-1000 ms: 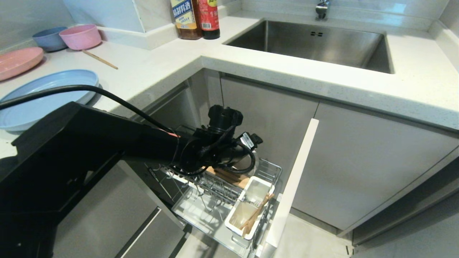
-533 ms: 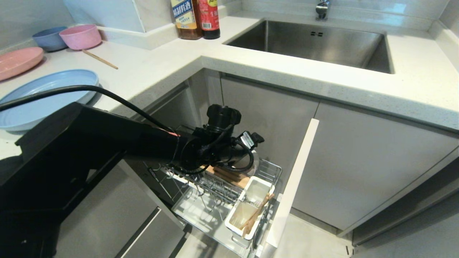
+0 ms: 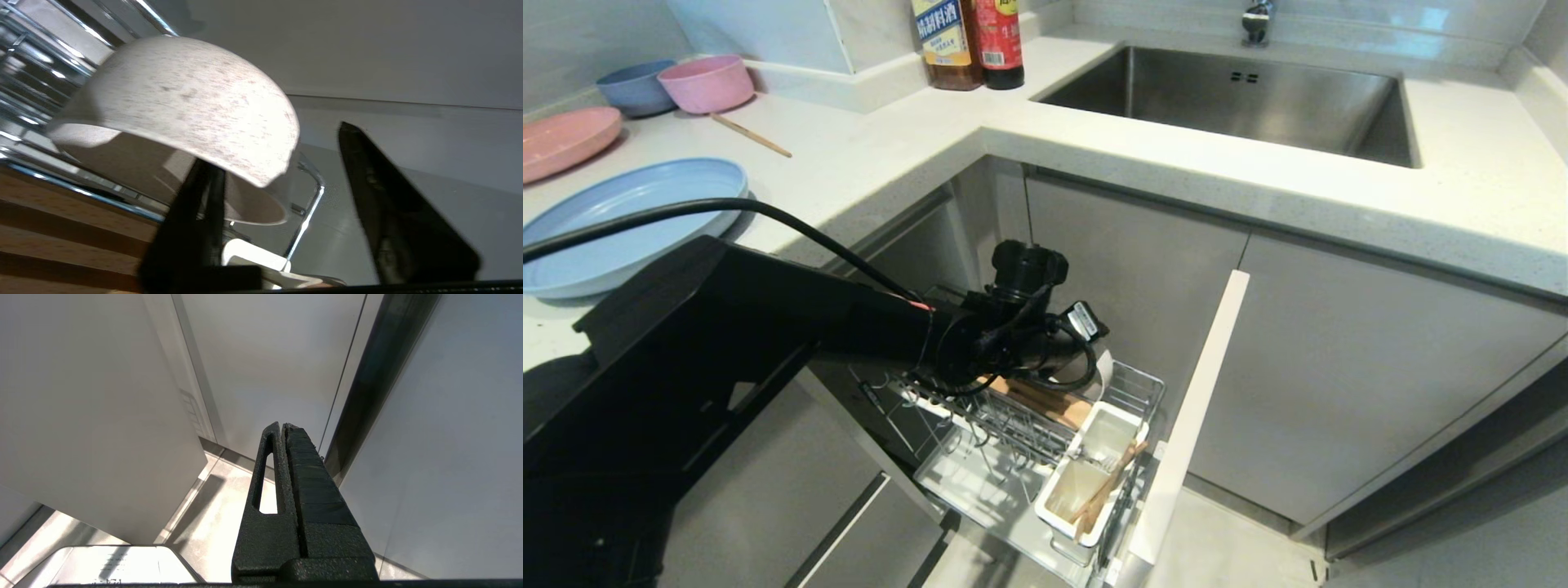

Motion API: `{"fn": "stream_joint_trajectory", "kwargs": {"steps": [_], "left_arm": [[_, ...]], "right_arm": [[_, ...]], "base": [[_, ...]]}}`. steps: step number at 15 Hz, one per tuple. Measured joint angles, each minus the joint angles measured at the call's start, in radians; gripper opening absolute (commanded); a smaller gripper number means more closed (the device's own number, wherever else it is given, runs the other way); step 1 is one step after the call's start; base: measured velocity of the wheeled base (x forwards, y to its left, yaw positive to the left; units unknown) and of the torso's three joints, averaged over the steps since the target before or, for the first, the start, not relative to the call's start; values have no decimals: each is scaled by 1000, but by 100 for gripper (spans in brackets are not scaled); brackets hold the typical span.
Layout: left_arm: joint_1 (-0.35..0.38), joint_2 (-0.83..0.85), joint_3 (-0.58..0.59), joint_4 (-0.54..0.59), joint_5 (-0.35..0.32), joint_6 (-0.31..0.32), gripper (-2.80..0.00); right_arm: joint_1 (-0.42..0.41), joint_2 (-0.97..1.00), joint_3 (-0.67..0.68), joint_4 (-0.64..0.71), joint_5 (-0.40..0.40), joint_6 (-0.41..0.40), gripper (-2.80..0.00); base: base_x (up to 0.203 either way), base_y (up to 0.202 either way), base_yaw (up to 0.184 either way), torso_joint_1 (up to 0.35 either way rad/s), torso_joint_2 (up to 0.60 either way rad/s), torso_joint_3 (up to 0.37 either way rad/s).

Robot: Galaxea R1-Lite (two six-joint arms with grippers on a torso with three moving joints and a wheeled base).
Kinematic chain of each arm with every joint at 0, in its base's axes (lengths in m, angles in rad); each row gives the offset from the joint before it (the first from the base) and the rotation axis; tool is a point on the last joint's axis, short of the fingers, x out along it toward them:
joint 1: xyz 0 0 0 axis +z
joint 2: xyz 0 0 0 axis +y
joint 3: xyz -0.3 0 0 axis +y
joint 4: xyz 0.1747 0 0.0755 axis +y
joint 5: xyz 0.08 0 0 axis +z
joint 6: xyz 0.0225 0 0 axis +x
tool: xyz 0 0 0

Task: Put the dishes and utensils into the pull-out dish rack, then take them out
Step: Take the bowl out of the cupboard

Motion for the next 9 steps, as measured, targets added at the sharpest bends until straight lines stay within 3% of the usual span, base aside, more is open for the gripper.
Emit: {"fn": "stream_joint_trajectory", "kwargs": {"steps": [9], "left_arm": [[-7,-21,7,4,-19,-6,-280]], "right_arm": [[0,0,0,0,0,0,-280]], "base": [[0,0,0,0,0,0]]}}
